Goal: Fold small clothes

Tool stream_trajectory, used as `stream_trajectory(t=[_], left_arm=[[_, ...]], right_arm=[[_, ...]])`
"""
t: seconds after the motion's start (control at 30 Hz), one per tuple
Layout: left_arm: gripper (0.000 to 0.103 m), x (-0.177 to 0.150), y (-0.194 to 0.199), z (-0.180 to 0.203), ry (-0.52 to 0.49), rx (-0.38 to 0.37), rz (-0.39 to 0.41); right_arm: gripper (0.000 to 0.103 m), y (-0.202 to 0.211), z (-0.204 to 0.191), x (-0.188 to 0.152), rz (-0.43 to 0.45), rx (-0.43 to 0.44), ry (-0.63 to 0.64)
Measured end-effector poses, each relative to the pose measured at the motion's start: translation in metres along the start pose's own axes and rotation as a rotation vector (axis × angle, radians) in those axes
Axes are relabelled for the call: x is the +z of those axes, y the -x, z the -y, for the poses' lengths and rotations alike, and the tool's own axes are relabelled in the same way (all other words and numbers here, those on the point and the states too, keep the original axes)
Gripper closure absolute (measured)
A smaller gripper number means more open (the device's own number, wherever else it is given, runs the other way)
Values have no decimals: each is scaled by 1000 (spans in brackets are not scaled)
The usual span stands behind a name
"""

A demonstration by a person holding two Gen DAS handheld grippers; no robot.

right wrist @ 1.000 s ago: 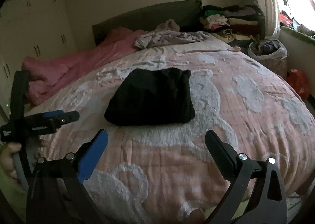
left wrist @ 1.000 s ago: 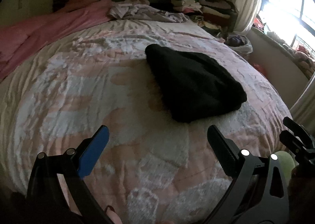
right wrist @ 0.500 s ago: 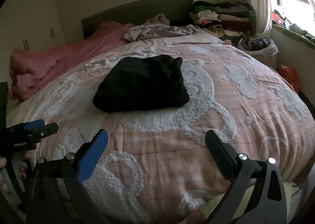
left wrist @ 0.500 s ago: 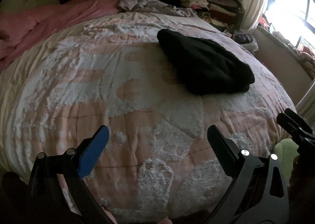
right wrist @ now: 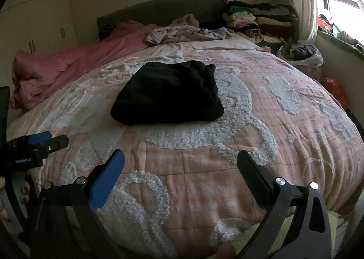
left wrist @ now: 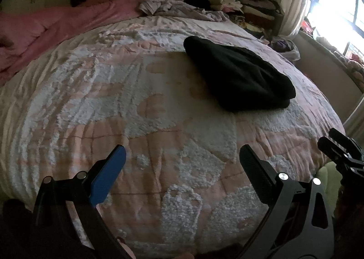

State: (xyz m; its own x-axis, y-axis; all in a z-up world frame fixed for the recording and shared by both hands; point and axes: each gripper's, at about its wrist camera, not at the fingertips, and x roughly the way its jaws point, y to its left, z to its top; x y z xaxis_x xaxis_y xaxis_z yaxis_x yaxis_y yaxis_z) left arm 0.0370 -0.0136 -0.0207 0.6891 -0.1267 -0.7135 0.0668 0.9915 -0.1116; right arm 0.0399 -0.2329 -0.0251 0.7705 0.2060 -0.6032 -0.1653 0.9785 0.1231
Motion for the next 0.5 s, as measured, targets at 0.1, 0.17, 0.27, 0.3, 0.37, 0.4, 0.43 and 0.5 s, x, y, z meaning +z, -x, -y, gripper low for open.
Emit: stream_trajectory(t=[0.1,0.17,0.27,0.3,0.37,0.4,0.43,0.5], left_arm=[[10,1,1,0,1,3,3],[10,1,1,0,0,6,3],[10,1,2,1,0,9,1],[10,1,2,1,0,10,0],[10,1,2,0,-1,12,0],[10,1,2,0,-1,12,1],[10,1,2,0,-1,13,0],[10,1,2,0,-2,14,0]], right_arm=[[5,0,-1,0,-2,1,1],[5,1,-1,0,-1,0,1],[5,0,-1,-1,-2,0,1],[5,1,-1,0,-1,1,1],[5,0,-1,0,-4,1,0],[5,1,-2,0,-4,1,1],[5,1,-2,0,-4,1,0],[5,1,-2,-1,-2,2,2]])
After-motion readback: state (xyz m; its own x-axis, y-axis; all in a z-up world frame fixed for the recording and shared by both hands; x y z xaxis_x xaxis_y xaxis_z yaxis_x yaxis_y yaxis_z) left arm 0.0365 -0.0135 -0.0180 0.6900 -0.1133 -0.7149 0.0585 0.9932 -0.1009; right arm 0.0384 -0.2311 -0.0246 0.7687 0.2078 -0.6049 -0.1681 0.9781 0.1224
